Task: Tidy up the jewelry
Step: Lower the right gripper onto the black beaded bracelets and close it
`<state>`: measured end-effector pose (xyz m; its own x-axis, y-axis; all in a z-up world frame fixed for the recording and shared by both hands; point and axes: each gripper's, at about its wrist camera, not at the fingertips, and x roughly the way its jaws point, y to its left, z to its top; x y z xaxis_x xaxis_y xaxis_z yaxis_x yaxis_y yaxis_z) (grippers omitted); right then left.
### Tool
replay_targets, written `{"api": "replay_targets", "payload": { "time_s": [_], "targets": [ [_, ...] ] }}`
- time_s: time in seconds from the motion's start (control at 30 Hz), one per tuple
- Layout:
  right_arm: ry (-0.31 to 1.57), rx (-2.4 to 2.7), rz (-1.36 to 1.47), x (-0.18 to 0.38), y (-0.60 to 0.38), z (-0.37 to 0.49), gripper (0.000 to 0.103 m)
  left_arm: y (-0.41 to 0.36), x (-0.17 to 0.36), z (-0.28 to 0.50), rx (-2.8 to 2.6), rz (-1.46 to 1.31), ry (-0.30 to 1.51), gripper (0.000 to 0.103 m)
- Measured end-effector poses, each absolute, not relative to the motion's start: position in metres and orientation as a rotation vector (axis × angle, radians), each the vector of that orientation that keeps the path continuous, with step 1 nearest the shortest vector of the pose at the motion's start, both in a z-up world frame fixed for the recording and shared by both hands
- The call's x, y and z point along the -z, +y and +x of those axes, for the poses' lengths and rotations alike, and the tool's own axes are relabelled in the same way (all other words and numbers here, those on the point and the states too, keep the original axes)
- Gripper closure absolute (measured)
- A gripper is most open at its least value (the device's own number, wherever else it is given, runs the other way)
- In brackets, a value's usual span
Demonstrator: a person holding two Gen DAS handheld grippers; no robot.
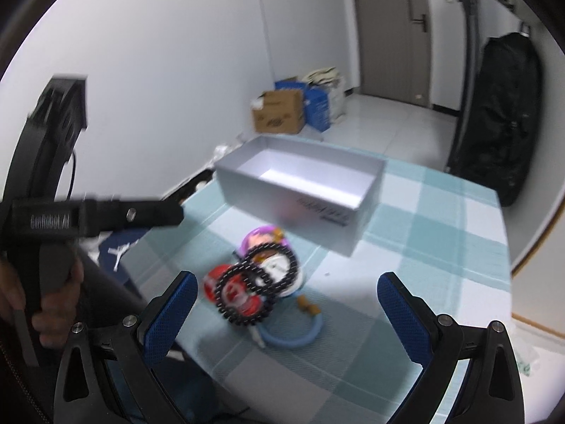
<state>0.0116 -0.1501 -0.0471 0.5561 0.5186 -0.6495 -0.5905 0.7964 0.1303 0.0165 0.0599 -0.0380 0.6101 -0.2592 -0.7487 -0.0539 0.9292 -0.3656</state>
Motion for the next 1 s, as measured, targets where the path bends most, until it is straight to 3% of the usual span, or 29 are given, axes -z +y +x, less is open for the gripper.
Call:
{"api": "replay_targets", "payload": {
  "time_s": [0.23,0.6,1.0],
  "targets": [
    [0.772,-0.705,-0.200,0.065,-0.121,0.011,0.010,0.074,0.042,0.021,0.093,-0.395,0.935,0.001],
    [0.816,-0.729,-0.231,0.078,-0.112,0.018,0.051,0.087,0.050,0.027,0.070,-0.436,0.980,0.001],
    [0.802,-0.748,-0.166,0.069,-0.121,0.017,0.054,0.083,0.051,0.029,0.078,-0.422,0.983,0.001]
  ]
}}
